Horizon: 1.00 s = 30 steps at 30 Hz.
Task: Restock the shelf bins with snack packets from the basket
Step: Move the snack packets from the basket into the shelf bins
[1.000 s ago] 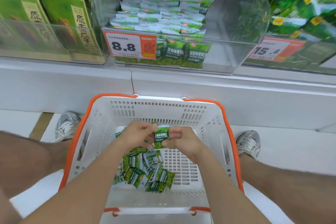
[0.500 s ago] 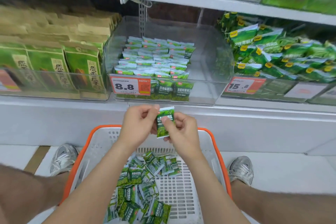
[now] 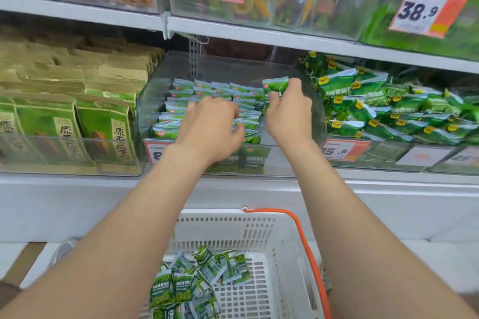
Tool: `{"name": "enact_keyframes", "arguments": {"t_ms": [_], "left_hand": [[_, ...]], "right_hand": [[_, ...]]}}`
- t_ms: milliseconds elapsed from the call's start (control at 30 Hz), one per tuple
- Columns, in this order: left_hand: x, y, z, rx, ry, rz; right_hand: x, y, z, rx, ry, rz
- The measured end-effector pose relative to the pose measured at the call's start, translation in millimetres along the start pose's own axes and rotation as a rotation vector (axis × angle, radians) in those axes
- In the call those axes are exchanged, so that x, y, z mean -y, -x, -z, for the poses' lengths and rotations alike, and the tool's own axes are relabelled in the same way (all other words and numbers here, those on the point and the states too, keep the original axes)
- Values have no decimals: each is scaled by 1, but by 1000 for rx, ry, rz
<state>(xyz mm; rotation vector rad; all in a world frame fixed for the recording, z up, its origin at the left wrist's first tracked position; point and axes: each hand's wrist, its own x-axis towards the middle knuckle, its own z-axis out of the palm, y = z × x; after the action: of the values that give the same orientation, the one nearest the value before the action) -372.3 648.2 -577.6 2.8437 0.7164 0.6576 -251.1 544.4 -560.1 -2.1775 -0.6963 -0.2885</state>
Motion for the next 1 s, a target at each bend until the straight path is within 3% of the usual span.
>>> {"name": "enact_keyframes", "arguments": {"t_ms": [133,233,367,567,667,800,1000], "left_hand": [[13,-19,-8,434,28,37],[16,-24,-11,559,37,59],[13,-21,-12,564,49,58],[12,-20,-9,550,57,66],[11,-18,-8,538,54,64],[12,-18,-9,518,50,53],[14,-15,-14,404,66,19]], "right_hand": [[-5,-46,-27,150,230,-85],[-13,-71,-45,211,341,-133],[-22,-98,-66,301,413,-173],[-31,-109,-82,400,598,-76],[-31,-112,-86,333,533,-161],[-26,-107,-85,385,435,-202],[-23,-90,-64,482,476,-101]]}}
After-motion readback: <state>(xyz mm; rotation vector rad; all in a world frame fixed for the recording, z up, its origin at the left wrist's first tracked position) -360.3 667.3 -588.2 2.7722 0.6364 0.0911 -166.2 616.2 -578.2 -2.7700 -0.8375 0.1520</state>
